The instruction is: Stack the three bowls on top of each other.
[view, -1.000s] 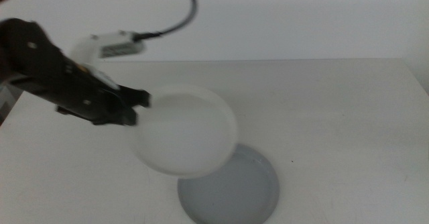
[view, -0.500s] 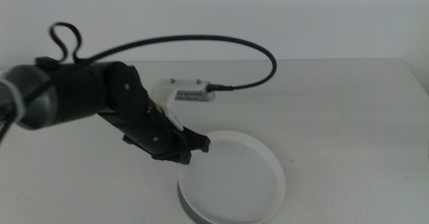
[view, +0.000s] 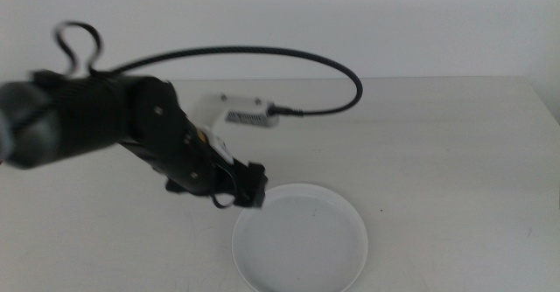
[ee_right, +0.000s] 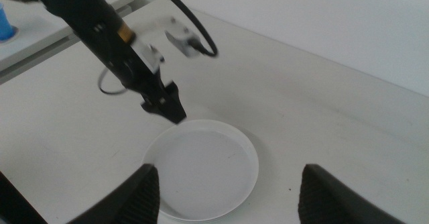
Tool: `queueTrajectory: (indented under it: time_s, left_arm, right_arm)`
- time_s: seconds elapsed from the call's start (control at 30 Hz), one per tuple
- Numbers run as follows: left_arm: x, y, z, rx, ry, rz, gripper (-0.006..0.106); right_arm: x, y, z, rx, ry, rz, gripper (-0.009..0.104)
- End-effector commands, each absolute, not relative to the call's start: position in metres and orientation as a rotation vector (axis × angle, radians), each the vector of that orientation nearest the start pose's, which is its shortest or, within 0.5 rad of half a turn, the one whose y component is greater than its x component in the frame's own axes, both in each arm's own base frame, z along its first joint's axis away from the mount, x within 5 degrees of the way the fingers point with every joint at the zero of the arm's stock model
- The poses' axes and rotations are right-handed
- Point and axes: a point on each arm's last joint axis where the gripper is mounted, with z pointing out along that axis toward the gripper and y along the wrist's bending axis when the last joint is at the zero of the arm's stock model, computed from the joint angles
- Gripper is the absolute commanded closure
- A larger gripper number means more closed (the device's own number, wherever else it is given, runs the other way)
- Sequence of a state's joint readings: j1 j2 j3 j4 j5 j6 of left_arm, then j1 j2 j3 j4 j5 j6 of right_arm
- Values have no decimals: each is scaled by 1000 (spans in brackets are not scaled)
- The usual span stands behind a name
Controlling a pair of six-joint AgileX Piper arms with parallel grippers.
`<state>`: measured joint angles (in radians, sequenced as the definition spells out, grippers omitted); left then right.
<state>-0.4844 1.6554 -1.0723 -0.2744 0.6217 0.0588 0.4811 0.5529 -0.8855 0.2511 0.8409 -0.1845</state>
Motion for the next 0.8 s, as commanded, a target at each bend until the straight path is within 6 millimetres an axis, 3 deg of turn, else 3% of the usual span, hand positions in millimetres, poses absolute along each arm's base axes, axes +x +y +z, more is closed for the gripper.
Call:
queueTrajectory:
  time_s: [0.0,0.23,0.37,0.77]
  left_arm:
    - [283,-160,265,463,2529,-418,-4]
    - [257,-119,323,447,2386,-306,-4]
    - [248,-109,347,467,2244,-239,-4]
    - [237,-103,371,433,2170,-242,-4]
  right_arm:
    - [67,54,403,-577,1825,497,42]
    - [67,54,403,-577,1825,497,42]
    - [67,54,403,-577,1825,497,42]
    - [68,53,403,-579,1825,492,43]
